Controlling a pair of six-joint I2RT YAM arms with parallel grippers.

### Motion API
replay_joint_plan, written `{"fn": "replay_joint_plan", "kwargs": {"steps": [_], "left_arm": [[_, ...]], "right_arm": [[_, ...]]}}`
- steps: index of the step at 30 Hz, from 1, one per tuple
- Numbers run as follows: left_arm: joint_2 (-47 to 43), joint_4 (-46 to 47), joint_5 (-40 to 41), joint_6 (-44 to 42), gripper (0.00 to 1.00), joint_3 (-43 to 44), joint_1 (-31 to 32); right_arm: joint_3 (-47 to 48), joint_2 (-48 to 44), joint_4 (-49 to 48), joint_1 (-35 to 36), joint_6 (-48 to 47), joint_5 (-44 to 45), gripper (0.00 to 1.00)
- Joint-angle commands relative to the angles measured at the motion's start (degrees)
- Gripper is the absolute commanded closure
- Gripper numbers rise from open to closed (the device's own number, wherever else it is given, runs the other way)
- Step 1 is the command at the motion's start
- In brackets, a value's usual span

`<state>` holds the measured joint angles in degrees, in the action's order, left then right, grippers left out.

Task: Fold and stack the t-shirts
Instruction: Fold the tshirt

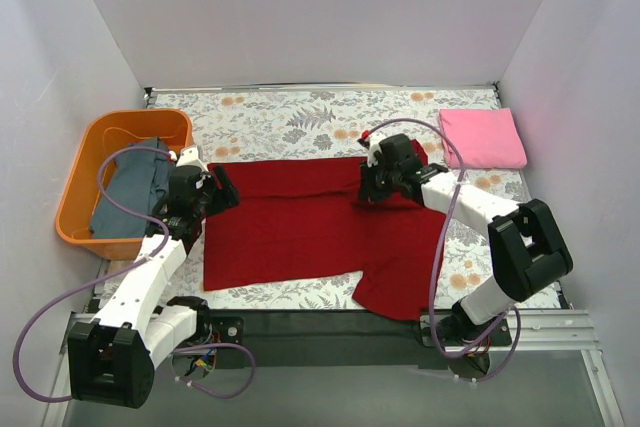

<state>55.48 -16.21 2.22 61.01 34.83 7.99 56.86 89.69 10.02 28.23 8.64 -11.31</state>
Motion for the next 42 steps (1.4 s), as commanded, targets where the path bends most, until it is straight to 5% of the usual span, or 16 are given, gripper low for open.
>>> {"fn": "replay_joint_plan", "kwargs": {"steps": [1,7,13,20,32,42], "left_arm": [[-0.4,0.7,-0.7,-0.9,0.40,0.0,0.1],[0.4,0.7,-1.7,-0.9,0.40,0.1,0.1],[0.4,0.7,-2.0,-0.9,0.40,0.0,0.1],[0.2,0.7,-2.1,-1.1,0.40,0.0,0.1],[0.0,0.7,-1.8,-1.3,0.40,-0.1,0.1],[0.0,0.7,-2.0,-1.3,0.40,0.1,0.1]], "right_arm": [[-4.5,-2.2,4.6,4.9,6.3,3.8,0.83],[-8.8,-6.5,8.6,8.4,7.5,0.1,0.69],[-6.7,-13.6,13.5,3.8,2.1,15.1,0.48],[-1.8,-7.9,10.7,-8.2,-3.0,14.1,0.50],[11.9,11.7,10.8,-5.7,-3.1,12.4,0.53],[15.3,16.7,15.9,-1.3,-4.9,14.6,0.52]]}}
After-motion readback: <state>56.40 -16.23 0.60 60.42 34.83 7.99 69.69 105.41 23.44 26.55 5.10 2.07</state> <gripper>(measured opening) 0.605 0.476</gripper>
